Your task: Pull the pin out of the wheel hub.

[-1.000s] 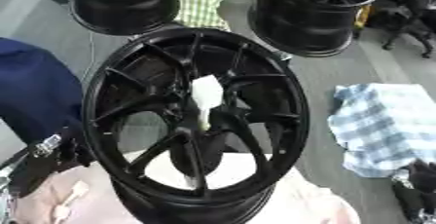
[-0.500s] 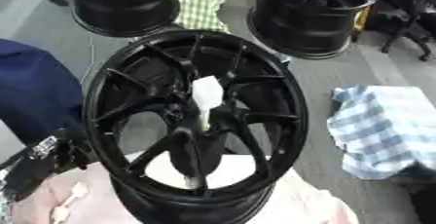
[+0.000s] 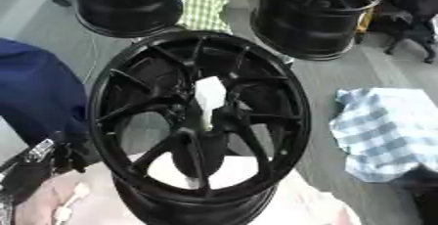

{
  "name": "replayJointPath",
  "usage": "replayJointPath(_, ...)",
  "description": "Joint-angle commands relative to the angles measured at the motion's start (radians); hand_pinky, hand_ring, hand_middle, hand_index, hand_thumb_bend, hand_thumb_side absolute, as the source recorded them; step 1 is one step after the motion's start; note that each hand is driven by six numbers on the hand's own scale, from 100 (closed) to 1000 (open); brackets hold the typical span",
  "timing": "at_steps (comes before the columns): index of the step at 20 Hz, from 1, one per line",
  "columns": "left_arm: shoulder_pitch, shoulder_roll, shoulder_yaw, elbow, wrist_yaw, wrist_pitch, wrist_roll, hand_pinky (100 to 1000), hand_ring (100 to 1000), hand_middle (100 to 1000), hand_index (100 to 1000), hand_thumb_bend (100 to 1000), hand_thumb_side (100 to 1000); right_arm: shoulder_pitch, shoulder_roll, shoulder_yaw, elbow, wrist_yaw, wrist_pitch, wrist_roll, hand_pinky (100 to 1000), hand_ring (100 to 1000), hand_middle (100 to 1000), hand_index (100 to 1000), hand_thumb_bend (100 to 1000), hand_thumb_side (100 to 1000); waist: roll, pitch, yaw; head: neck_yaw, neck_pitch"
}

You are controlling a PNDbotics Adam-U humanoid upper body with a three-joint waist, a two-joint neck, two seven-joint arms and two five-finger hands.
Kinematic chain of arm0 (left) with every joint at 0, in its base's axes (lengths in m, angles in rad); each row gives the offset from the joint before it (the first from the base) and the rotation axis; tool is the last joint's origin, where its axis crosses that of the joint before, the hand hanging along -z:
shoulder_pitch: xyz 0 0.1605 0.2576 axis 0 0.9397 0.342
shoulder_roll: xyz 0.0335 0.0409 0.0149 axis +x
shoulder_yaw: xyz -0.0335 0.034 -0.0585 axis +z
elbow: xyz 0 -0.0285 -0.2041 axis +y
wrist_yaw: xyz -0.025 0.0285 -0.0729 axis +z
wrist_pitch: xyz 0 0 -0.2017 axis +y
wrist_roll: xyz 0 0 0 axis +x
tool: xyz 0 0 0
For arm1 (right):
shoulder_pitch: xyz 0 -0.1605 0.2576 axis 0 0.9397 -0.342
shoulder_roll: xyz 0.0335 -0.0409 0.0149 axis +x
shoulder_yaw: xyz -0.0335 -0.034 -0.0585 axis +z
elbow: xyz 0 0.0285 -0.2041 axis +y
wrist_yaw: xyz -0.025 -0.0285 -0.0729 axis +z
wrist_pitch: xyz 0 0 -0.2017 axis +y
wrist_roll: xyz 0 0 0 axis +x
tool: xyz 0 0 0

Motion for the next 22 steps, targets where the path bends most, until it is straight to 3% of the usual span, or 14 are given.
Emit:
replayJointPath(1, -0.009, 0.004, -0.012, -0.026, 0.008, 0.004, 0.000, 582, 572, 594, 787, 100, 916, -0.089, -0.030, 0.057, -0.016, -0.048, -0.018, 0.152, 797, 803, 814, 947, 109, 427, 0.000, -0.012, 0.005, -0.015, -0.003)
replayJointPath(6, -0.014, 0.001, -0.026, -0.032, 0.010, 0.009, 0.000, 582, 573, 594, 787, 100, 914, -0.247, 0.045, 0.153, -0.016, -0.074, 0.005, 0.345, 808, 829, 833, 947, 100, 458, -0.001, -0.010, 0.020, -0.040, -0.006)
replayJointPath(12, -0.021, -0.007, -0.043, -0.035, 0.014, 0.017, 0.000, 582, 573, 594, 787, 100, 915, -0.363, 0.174, 0.236, 0.051, -0.003, 0.078, 0.491, 822, 866, 866, 958, 126, 468, 0.001, -0.008, 0.040, -0.073, -0.009)
replayJointPath(16, -0.028, -0.012, -0.053, -0.034, 0.015, 0.017, 0.000, 582, 573, 594, 787, 100, 915, -0.412, 0.268, 0.282, 0.191, 0.070, 0.063, 0.536, 837, 903, 902, 974, 168, 469, 0.006, -0.003, 0.054, -0.092, -0.016)
replayJointPath(22, -0.037, -0.018, -0.065, -0.032, 0.015, 0.016, 0.000, 582, 573, 594, 787, 100, 916, -0.456, 0.369, 0.314, 0.349, 0.182, -0.008, 0.576, 852, 920, 914, 983, 209, 483, 0.009, 0.003, 0.073, -0.112, -0.020)
